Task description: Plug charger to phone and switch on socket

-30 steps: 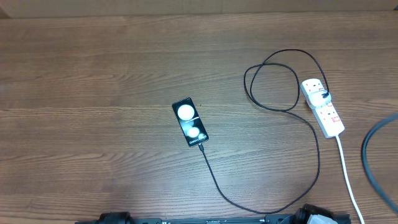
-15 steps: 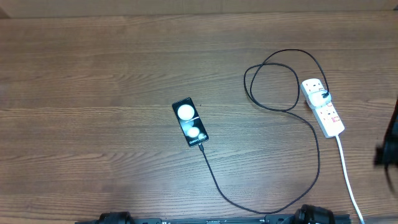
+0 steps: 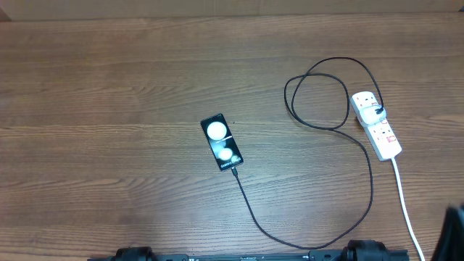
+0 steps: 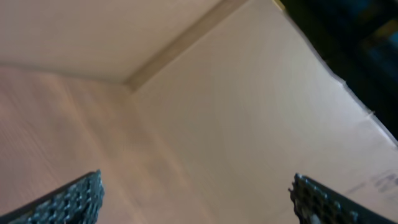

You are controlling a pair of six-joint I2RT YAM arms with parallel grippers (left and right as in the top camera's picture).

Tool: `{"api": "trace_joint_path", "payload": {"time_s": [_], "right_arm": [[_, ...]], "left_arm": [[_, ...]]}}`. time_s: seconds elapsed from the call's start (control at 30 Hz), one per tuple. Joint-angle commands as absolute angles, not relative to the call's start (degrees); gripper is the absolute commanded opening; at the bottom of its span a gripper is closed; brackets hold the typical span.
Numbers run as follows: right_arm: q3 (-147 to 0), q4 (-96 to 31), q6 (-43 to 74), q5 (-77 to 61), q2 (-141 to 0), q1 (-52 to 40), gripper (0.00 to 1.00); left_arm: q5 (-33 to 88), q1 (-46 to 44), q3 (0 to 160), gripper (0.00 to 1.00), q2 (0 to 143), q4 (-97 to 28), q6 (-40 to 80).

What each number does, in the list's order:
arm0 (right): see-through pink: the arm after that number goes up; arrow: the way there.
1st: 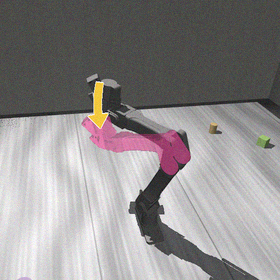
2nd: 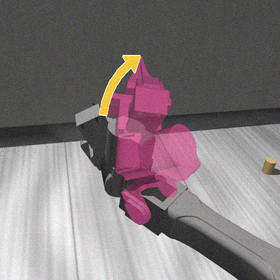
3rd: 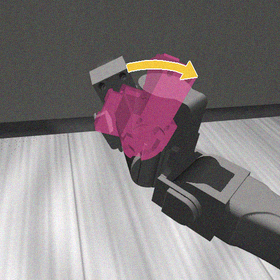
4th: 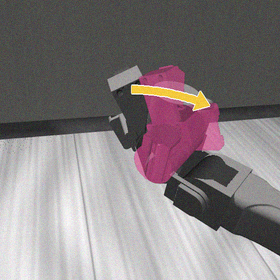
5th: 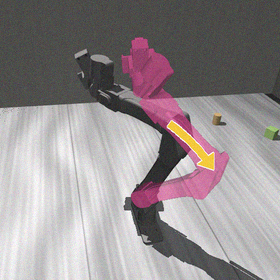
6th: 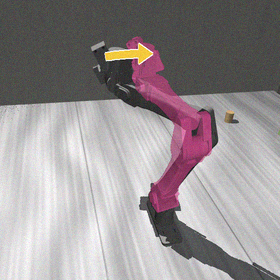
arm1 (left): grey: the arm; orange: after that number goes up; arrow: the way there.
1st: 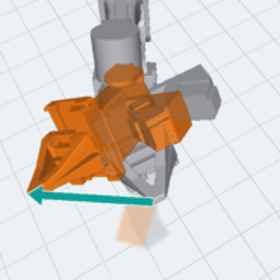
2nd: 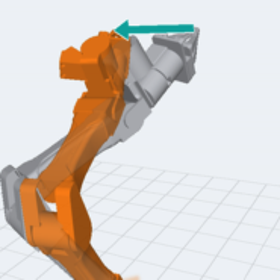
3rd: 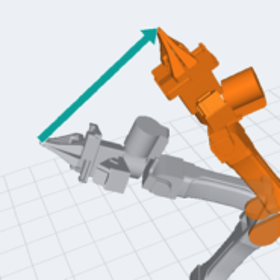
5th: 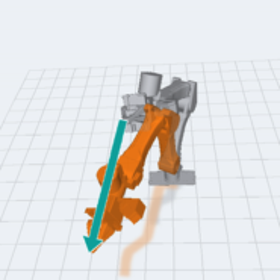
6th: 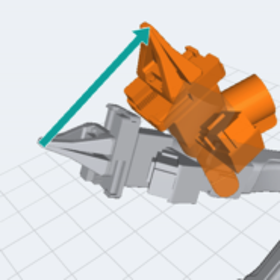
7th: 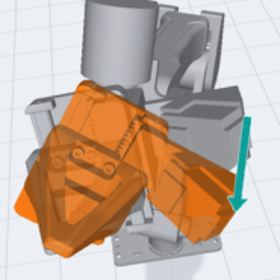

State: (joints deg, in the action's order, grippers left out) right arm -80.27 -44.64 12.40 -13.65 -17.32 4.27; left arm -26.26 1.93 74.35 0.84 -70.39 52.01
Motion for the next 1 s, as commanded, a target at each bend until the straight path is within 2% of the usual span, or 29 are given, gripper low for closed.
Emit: {"api": "trace_joint_path", "payload": {"time_s": [0.0, 0.17, 0.43, 0.6, 0.8, 0.87, 0.97], "right_arm": [[-82.41, -46.11, 12.80, -13.08, -15.51, 3.70, 0.16], [-89.80, -47.22, 12.80, -13.08, -15.38, 3.70, 0.21], [-96.66, -46.54, 12.78, -13.06, -15.38, 3.70, 0.47], [-97.21, -44.62, 12.78, -13.06, -15.38, 3.92, 0.61], [-97.21, -43.92, 12.80, -13.06, -15.38, 5.93, 0.67], [-97.21, -43.77, 12.80, -13.04, -15.38, 7.03, 0.69], [-97.21, -43.68, 12.80, -13.06, -15.38, 9.15, 0.73]], "left_arm": [[-24.08, 2.33, 64.88, 0.99, 0.30, -61.69, 50.06], [-18.92, 2.33, 47.77, 1.00, 0.32, -40.64, 46.02], [-15.73, 2.33, 23.29, 1.00, 0.32, -16.03, 38.13], [-15.77, 2.33, 11.46, 1.00, 0.32, -5.87, 37.23], [-15.81, 2.33, 0.93, 0.99, 0.32, 5.10, 37.21], [-16.71, 2.33, 0.27, 1.00, 0.38, 3.77, 36.82], [-16.82, 2.33, 0.27, 0.99, 0.40, 1.96, 29.26]]}}
